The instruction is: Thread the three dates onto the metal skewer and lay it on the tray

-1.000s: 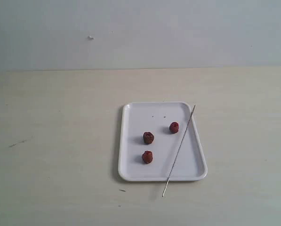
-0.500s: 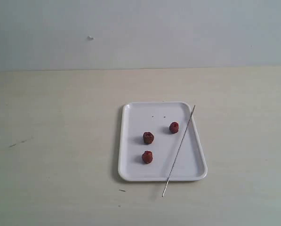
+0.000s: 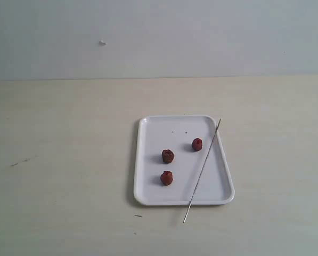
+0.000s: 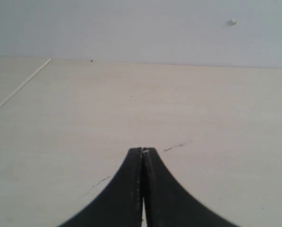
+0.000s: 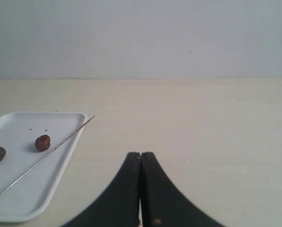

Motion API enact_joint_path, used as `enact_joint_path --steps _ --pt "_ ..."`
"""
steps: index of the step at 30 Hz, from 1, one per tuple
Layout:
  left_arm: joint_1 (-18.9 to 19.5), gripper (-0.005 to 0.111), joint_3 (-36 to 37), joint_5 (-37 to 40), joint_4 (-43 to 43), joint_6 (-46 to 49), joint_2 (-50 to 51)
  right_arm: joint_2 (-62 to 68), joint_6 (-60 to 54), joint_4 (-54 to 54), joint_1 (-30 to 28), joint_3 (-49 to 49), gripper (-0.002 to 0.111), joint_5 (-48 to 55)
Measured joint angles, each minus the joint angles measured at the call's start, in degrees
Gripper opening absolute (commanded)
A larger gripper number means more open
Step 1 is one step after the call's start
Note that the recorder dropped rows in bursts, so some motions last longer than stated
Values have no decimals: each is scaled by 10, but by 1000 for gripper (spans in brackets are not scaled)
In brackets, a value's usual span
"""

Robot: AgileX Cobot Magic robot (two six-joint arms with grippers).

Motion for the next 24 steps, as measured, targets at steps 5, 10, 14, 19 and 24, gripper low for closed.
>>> enact_joint_path --steps 5,10,14,19,24 --pt "0 0 1 -138 -91 -138 0 0 0 0 0 0 0 0" --pt "0 0 2 -320 -111 -285 -1 0 0 0 0 0 0 0" --pt "0 0 -112 -330 -115 -293 82 0 0 0 0 0 0 0" --pt "-54 0 -361 47 -90 -131 433 0 0 0 0 0 0 0" --pt "-241 0 -502 174 -195 43 680 0 0 0 0 0 0 0"
